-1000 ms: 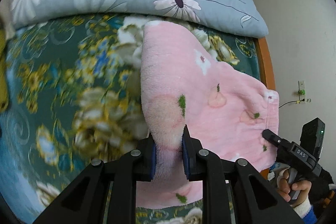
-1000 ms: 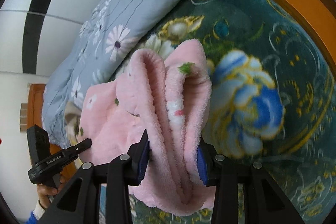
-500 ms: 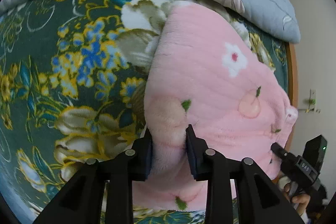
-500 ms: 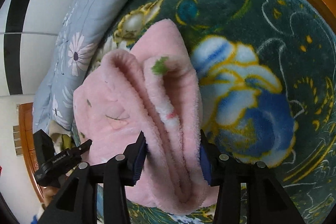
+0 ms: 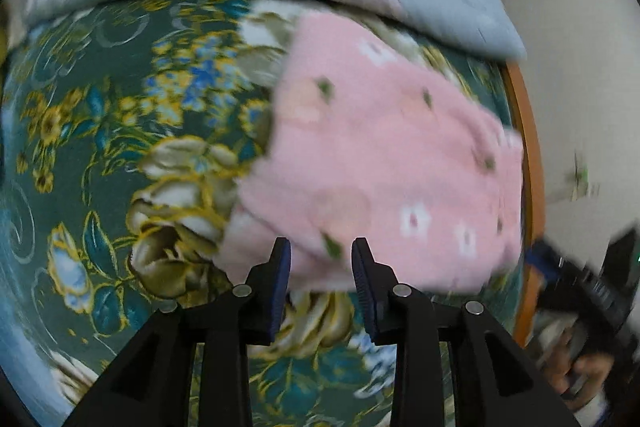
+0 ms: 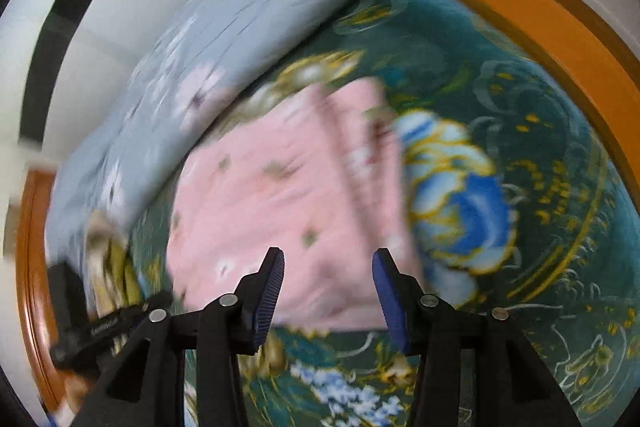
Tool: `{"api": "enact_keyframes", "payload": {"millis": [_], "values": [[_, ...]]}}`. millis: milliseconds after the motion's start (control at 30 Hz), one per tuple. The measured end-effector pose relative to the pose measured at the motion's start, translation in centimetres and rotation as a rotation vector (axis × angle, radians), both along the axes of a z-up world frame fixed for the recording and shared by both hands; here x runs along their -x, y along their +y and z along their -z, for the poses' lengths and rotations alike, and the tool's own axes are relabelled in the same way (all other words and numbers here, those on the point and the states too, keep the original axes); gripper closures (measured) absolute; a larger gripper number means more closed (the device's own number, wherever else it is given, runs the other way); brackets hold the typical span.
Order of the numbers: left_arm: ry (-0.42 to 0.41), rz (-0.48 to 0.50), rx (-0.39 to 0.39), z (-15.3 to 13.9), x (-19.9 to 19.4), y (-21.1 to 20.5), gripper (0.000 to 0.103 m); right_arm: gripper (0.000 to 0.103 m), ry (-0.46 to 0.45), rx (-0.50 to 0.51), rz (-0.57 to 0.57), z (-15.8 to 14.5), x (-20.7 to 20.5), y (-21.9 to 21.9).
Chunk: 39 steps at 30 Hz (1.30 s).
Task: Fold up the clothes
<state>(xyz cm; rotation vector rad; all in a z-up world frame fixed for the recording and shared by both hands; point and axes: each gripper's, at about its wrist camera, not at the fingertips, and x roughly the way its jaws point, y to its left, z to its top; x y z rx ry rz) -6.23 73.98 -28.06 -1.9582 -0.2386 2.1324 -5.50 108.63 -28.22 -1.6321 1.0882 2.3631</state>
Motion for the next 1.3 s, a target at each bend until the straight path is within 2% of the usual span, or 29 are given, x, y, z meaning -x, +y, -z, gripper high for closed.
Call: {"api": "enact_keyframes", "payload": {"millis": [100,267,433,533,633,733,833,933,1000,1033,1100,1133,1167,1233,1300], "values": [[-0.038,0.023,0.025,1.4,0.3,0.8,0.071,0.053,-0.024,-0.018,-0.078,1.1,1.0,-1.5],[-0.128,-0.015,0.059,4.5,1.7,1.1,0.071,0.054,-0.124,0.009,-0.026,5.2,1.8,-0.8],[-0.192,-0.039,0.125,6.6,2.7,2.1,0.066,0.053,-0.141,0.003,-0.038,6.0,2.7,-0.5],[-0.172,-0.049,0.158,5.7,2.2,2.9,0.066,0.051,-0.155,-0.005,-0.057,5.7,3.0,-0.5],[-0.150,-0.046,0.149,4.2,0.6,3.4,0.065,0.051,-0.163,-0.018,-0.060,4.0,2.2,-1.0],[-0.142,-0.022,0.144,3.0,-1.2,4.1,0.056,0.051,-0.151,-0.028,-0.080,2.3,0.4,-2.0],[-0.157,0.012,0.175,2.6,-2.2,4.9,0.051,0.051,-0.226,-0.037,-0.147,3.1,-1.4,-3.5],[-0.160,0.031,0.194,1.9,-3.2,5.4,0.036,0.051,-0.335,-0.034,-0.209,4.4,-3.6,-4.5],[-0.146,0.023,0.185,1.1,-3.8,5.4,0.032,0.050,-0.320,-0.044,-0.210,3.2,-3.8,-4.5],[-0.132,0.017,0.181,0.7,-4.2,5.4,0.029,0.048,-0.298,-0.052,-0.207,2.3,-3.9,-4.5],[-0.106,0.011,0.179,0.0,-5.1,5.6,0.028,0.032,-0.270,-0.080,-0.204,0.7,-3.7,-4.9],[-0.092,0.009,0.178,-0.4,-5.5,5.7,0.024,0.030,-0.261,-0.095,-0.202,0.0,-3.1,-5.4],[-0.082,0.011,0.179,-0.7,-5.9,5.7,0.014,0.028,-0.251,-0.107,-0.200,-0.6,-2.9,-5.7],[-0.066,0.030,0.181,-1.4,-6.3,6.1,0.011,0.019,-0.237,-0.120,-0.193,-1.6,-3.1,-6.3],[-0.051,0.051,0.179,-1.9,-6.9,6.4,0.011,0.002,-0.230,-0.126,-0.190,-2.3,-3.5,-6.7]]}}
